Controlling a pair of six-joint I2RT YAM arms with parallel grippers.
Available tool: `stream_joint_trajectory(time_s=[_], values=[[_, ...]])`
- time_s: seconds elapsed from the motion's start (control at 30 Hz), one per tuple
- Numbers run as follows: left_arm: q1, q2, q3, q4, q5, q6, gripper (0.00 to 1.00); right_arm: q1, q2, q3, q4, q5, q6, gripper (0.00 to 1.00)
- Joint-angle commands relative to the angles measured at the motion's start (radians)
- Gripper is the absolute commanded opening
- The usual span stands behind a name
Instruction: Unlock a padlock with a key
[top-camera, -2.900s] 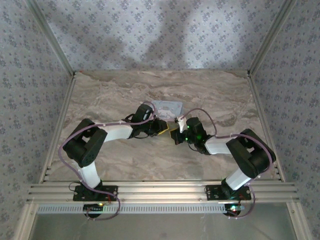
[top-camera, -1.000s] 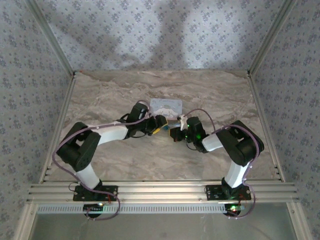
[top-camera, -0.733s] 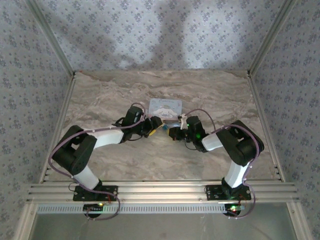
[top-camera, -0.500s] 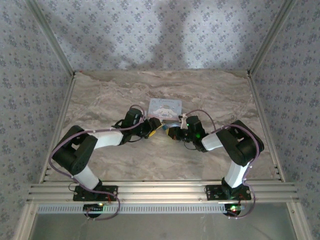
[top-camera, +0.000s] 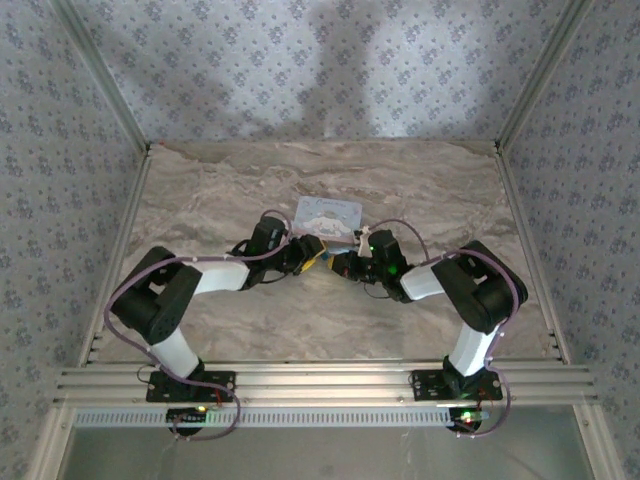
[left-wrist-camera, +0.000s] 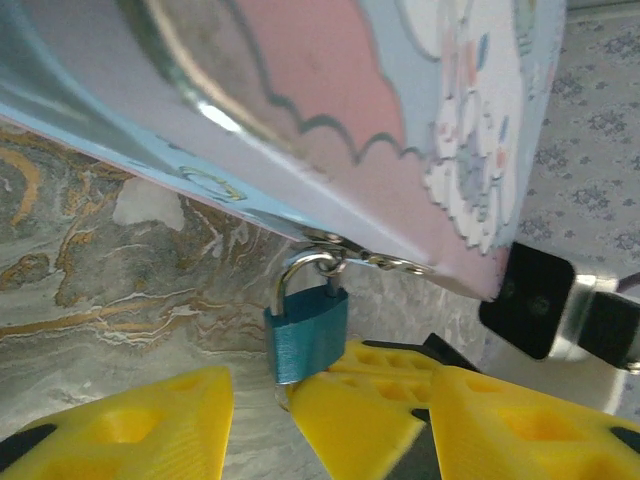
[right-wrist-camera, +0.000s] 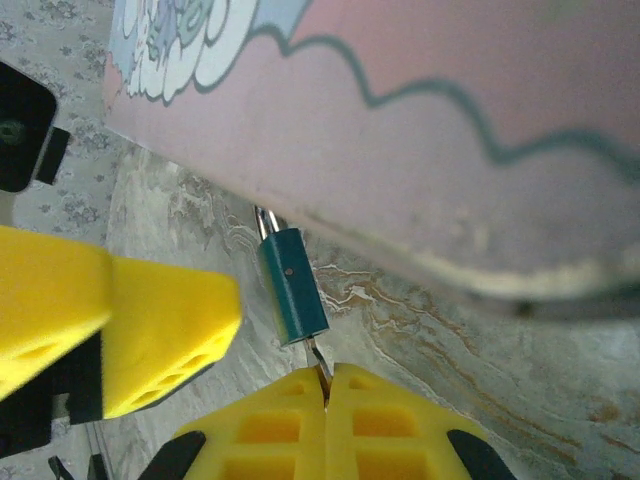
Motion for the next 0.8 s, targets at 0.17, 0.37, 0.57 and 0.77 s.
stream_joint_trajectory(time_s=[0.17,0.37,0.57,0.77], values=[[-0.014,0.053,0.023,0.034,0.000,-0.024,0.52,0.009,-0.035,0.032,0.002,-0.028,0.056,0.00],[-0.025,0.076,0.032,0.047,0.003,-0.036,0.48,0.008,-0.040,0.040,0.005,-0.034,0.079,0.00],[-0.032,0.091,0.039,0.059,0.000,-0.045,0.42,0.011,-0.037,0.040,0.032,-0.038,0.118,0.00],[-0.034,0.099,0.047,0.059,-0.003,-0.047,0.33,0.012,-0.036,0.036,0.048,-0.034,0.164,0.00]])
